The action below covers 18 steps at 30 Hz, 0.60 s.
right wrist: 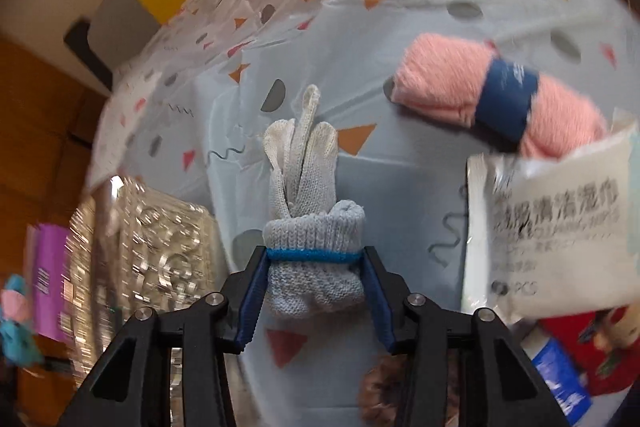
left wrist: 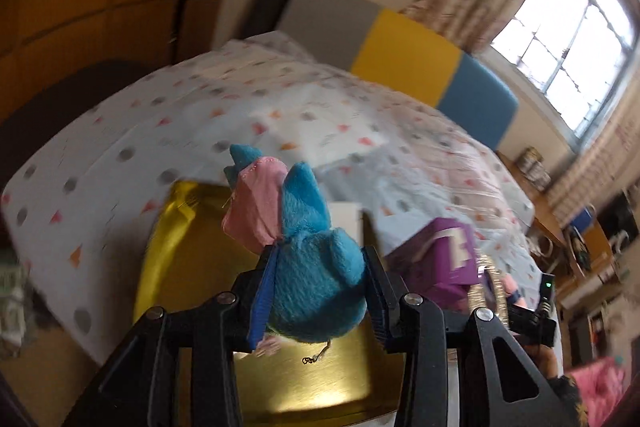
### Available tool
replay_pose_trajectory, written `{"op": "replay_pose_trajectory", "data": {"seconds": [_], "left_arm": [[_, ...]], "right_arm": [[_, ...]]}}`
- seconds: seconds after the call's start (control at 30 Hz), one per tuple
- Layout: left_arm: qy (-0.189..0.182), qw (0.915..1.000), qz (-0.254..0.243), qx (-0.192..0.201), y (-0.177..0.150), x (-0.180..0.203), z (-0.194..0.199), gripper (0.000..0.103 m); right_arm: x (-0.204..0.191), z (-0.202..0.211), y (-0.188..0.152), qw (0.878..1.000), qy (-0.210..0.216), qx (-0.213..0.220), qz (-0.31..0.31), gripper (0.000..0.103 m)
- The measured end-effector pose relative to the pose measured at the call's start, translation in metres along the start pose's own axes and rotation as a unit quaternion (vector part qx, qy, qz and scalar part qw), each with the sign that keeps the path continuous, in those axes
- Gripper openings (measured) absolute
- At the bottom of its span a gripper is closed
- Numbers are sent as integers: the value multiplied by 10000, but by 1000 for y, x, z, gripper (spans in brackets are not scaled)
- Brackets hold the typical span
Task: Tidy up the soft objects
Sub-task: 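Carry the blue cat into the tray with the left gripper while the right grasps the white glove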
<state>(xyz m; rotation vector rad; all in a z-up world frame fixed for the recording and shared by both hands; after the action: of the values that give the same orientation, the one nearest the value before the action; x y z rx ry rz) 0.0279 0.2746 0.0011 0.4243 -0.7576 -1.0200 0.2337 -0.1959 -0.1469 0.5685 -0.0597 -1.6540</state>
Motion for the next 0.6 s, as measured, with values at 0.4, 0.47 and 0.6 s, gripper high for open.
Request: {"op": "replay_pose_trajectory", "data": {"seconds": [0.4,0.47,0.6], "left_arm": [[-296,9964,596,-517,0,-13,-46,42],[-298,9967,461,-603,9,-4,-63,44],[-152,9975,207,-652,15,8,-102,50]], "right_arm": [[-11,-3,-6,9978,-384,89,530,47],[-12,-1,-7,9972,-435,93,606,47],[-11,-1,-7,9971,-401,73,638,48]]}}
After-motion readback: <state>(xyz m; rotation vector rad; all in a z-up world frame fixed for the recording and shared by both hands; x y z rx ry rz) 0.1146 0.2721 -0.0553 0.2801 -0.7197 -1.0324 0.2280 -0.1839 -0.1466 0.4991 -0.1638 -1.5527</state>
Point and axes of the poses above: each gripper's, at about its wrist camera, not at the fingertips, and z roughly against the way its jaws point, x to its right, y to its top, the point moved 1 cm from there along -z, roughly the way its jaws point
